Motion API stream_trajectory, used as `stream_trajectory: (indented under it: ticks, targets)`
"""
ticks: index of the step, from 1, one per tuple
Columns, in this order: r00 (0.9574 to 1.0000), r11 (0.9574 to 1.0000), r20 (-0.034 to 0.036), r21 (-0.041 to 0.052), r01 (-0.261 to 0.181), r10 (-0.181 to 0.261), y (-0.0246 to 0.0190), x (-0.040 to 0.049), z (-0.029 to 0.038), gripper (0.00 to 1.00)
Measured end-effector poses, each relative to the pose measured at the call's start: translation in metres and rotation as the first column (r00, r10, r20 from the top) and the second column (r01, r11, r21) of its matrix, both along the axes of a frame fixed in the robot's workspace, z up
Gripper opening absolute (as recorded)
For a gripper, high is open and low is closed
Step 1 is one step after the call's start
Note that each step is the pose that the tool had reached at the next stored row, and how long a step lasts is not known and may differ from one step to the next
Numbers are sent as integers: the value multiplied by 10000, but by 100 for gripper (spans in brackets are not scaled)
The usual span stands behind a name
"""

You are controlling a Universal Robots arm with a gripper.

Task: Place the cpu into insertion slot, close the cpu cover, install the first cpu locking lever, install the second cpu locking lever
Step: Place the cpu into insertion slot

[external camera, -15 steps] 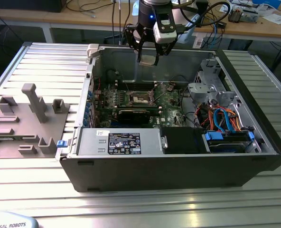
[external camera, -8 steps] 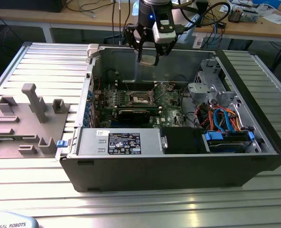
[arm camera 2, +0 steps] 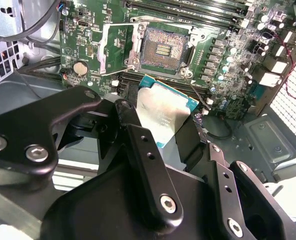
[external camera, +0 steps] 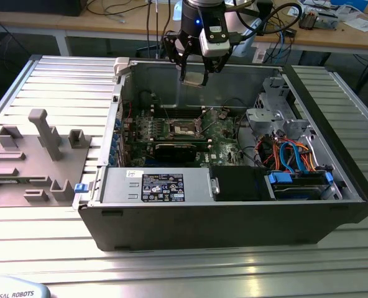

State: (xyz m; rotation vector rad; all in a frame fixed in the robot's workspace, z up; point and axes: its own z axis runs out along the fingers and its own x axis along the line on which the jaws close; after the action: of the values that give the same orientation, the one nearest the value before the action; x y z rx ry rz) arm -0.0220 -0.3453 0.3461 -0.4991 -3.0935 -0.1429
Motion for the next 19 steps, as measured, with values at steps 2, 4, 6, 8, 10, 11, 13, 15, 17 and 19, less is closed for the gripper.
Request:
stream_trajectory:
  ticks: [2, 4, 6, 8, 10, 11, 13, 15, 17, 19]
  targets:
    - [10000, 10000, 0, 0, 20, -20, 0, 0, 0, 54]
    - [10000, 10000, 0, 0, 37, -37, 0, 0, 0, 54]
    - [10000, 10000, 0, 0, 56, -56, 0, 0, 0, 54]
    - [10000, 10000, 0, 1, 77, -77, 0, 0, 0, 54]
    - [10000, 10000, 0, 0, 98, -98, 0, 0, 0, 54]
    - [9999, 9999, 0, 0, 108, -108, 0, 0, 0, 54]
    - [9999, 9999, 0, 0, 135, -135, 0, 0, 0, 54]
    - [9999, 9999, 0, 0, 156, -156, 0, 0, 0, 54]
    - [9998, 9998, 0, 1, 175, -175, 0, 0, 0, 54]
    - [9998, 9998, 0, -1, 195, -195, 0, 0, 0, 54]
